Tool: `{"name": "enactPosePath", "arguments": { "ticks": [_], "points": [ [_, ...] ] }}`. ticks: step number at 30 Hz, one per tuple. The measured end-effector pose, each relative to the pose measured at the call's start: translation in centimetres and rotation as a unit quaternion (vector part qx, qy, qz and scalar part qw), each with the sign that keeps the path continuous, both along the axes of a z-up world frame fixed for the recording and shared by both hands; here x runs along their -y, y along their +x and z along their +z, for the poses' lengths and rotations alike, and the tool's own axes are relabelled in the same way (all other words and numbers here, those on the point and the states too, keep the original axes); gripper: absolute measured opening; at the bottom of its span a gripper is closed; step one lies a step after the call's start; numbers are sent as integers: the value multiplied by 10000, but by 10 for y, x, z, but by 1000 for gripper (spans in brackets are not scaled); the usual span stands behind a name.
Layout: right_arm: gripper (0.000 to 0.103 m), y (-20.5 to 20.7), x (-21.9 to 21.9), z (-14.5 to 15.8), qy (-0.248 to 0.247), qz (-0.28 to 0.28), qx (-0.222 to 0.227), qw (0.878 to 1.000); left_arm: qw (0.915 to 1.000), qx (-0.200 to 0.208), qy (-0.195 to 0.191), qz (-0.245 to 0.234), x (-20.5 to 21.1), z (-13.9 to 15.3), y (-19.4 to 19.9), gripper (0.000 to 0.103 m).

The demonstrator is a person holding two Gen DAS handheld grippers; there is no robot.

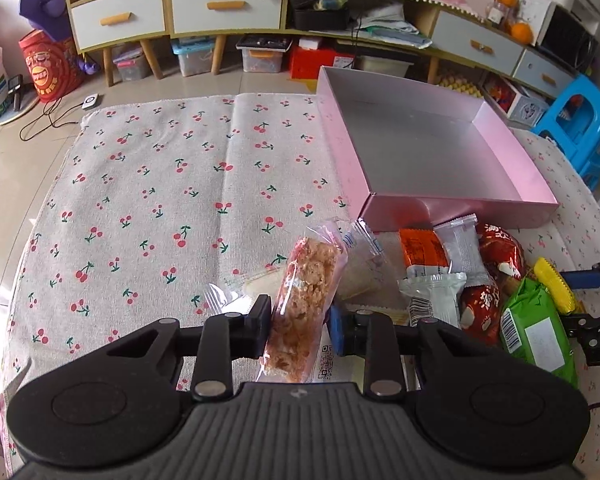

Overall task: Organize snacks
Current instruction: 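Close left tool on pink snack bar while right tool grasps yellow chip bag, then carry both snacks over the pink box and open both tools to drop them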

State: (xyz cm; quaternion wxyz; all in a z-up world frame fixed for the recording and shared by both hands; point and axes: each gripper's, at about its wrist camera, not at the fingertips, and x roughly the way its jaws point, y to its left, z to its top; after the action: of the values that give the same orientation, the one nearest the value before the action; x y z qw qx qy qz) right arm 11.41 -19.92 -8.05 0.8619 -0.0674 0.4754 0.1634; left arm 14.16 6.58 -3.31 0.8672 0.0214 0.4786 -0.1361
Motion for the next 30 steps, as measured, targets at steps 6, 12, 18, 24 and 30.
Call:
{"name": "enactPosePath", "arguments": {
  "ticks": [6, 12, 18, 24, 30],
  "points": [
    [61, 2, 11, 14, 551, -491, -208, 9971, 9990, -155, -354, 226, -8, 6, 1, 22],
    [61, 1, 16, 33, 1005, -766, -153, 9919, 9976, -107, -608, 316, -2, 17, 6, 22],
    [61, 11, 22, 51, 1298, -1141, 47, 9849, 9925, 9, -1071, 597, 8, 28, 19, 22],
    [61, 29, 25, 58, 1526, -1578, 336, 9750, 9856, 416, -1488, 681, 26, 32, 33, 22],
    [61, 46, 31, 57, 1778, -1944, 653, 9624, 9855, 640, -1501, 473, 54, 28, 45, 22]
  ]
}}
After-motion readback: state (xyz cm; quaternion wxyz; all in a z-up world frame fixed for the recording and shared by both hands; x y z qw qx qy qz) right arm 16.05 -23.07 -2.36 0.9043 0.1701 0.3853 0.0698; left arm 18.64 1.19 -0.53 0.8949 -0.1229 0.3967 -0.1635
